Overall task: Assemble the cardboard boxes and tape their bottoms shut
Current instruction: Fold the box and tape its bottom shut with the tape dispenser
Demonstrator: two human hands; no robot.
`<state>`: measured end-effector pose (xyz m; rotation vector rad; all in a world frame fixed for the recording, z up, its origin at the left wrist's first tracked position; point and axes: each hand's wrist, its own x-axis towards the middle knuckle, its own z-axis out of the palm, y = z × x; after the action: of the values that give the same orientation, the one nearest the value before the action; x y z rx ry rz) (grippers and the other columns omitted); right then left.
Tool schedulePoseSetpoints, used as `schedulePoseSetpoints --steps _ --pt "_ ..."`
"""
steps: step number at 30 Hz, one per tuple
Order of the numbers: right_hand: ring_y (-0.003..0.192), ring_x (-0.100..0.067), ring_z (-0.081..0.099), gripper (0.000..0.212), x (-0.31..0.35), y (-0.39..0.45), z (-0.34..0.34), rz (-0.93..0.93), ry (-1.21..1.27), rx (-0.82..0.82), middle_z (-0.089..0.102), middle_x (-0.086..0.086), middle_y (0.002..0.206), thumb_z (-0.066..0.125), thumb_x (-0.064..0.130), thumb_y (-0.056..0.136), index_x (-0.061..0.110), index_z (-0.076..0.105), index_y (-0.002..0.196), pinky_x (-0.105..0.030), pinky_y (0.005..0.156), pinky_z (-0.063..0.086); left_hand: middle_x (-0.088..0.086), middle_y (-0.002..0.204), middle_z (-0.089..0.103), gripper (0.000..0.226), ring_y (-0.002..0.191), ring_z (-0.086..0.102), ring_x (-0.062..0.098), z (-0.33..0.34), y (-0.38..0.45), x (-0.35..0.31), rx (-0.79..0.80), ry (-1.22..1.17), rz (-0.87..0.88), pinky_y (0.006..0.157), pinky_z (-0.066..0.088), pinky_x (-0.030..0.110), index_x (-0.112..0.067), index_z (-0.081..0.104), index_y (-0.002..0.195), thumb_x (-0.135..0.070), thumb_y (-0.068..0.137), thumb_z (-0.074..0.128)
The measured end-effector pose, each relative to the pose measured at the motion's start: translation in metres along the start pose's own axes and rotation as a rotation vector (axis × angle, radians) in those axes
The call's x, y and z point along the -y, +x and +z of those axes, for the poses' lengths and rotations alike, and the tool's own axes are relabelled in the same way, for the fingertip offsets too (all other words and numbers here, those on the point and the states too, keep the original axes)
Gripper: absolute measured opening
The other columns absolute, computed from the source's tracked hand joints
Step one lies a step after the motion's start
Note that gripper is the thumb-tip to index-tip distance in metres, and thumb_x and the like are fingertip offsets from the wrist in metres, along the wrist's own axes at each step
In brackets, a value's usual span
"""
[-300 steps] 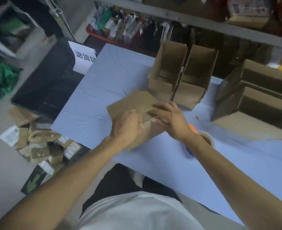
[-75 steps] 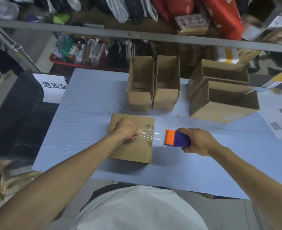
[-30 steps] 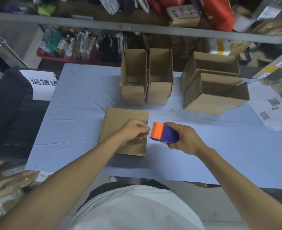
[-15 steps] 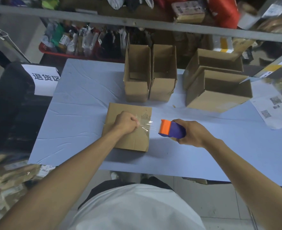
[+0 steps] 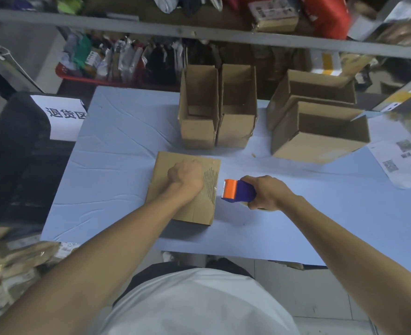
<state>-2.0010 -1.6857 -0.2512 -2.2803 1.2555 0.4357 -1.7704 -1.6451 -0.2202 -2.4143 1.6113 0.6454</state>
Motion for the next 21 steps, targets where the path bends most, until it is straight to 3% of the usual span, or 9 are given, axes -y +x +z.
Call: schedulePoseSetpoints --steps 4,6,8,11,14,16,18,21 --pt "0.084 -0.019 0.059 0.054 0.016 0.012 -0.003 0.065 -0.019 0.085 0.065 0.007 0.097 0.073 0.038 0.063 0.035 0.050 0.112 -0.033 0.068 0.053 0.012 0.108 0.056 0.024 0.103 0.054 0.033 0.008 0.002 0.006 0.068 -0.045 0.555 0.080 0.046 0.039 -0.012 0.057 0.107 -0.004 0.086 0.049" --pt "0.081 -0.020 0.059 0.045 0.028 0.016 -0.006 0.144 -0.073 0.220 0.063 0.004 0.091 0.071 0.042 0.061 0.032 0.053 0.102 -0.029 0.062 0.048 0.011 0.112 0.048 0.031 0.109 0.045 0.031 0.010 0.004 0.011 0.152 -0.075 0.624 0.083 0.040 0.037 -0.017 0.055 0.117 -0.012 0.088 0.048" --pt "0.080 -0.021 0.059 0.042 0.032 0.013 0.001 0.190 -0.125 0.255 0.060 0.004 0.087 0.071 0.041 0.063 0.031 0.054 0.100 -0.027 0.059 0.043 0.003 0.099 0.042 0.028 0.098 0.042 0.026 0.011 0.006 0.010 0.142 0.002 0.669 0.071 0.030 0.031 -0.022 0.057 0.112 -0.016 0.085 0.052" --pt "0.079 -0.019 0.059 0.049 0.023 -0.002 0.013 0.238 0.077 0.090 0.062 0.006 0.088 0.071 0.032 0.063 0.032 0.050 0.107 -0.029 0.064 0.049 0.001 0.094 0.040 0.022 0.089 0.043 0.023 0.010 0.003 0.006 0.194 -0.024 0.578 0.066 0.033 0.032 -0.022 0.054 0.089 -0.034 0.073 0.063" --pt "0.076 -0.018 0.060 0.054 0.012 -0.020 0.014 0.200 0.171 -0.077 0.064 0.009 0.089 0.073 0.034 0.065 0.037 0.047 0.112 -0.029 0.064 0.052 0.002 0.100 0.039 0.031 0.104 0.040 0.022 0.013 -0.001 0.002 0.226 -0.027 0.617 0.079 0.034 0.029 -0.029 0.069 0.107 -0.011 0.083 0.058" --pt "0.074 -0.017 0.059 0.055 0.007 -0.030 0.013 0.157 0.238 -0.173 0.064 0.013 0.088 0.074 0.038 0.066 0.041 0.047 0.113 -0.026 0.059 0.047 0.004 0.105 0.056 0.035 0.104 0.051 0.021 0.012 -0.003 0.007 0.149 -0.301 0.519 0.080 0.037 0.024 -0.019 0.071 0.107 -0.001 0.087 0.049" --pt "0.075 -0.016 0.058 0.060 0.006 -0.040 0.012 0.081 0.277 -0.228 0.062 0.017 0.089 0.077 0.040 0.067 0.043 0.046 0.117 -0.027 0.061 0.047 0.004 0.098 0.070 0.024 0.092 0.062 0.022 0.011 -0.005 0.011 0.065 -0.555 0.349 0.080 0.047 0.027 -0.011 0.071 0.091 -0.003 0.088 0.049" --pt "0.078 -0.014 0.059 0.068 0.015 -0.047 0.008 -0.032 0.305 -0.249 0.061 0.019 0.093 0.080 0.037 0.065 0.044 0.043 0.121 -0.027 0.066 0.050 0.010 0.083 0.070 0.020 0.065 0.060 0.016 0.017 -0.015 0.012 0.343 -0.855 0.190 0.065 0.051 0.026 -0.010 0.067 0.077 -0.011 0.094 0.055"
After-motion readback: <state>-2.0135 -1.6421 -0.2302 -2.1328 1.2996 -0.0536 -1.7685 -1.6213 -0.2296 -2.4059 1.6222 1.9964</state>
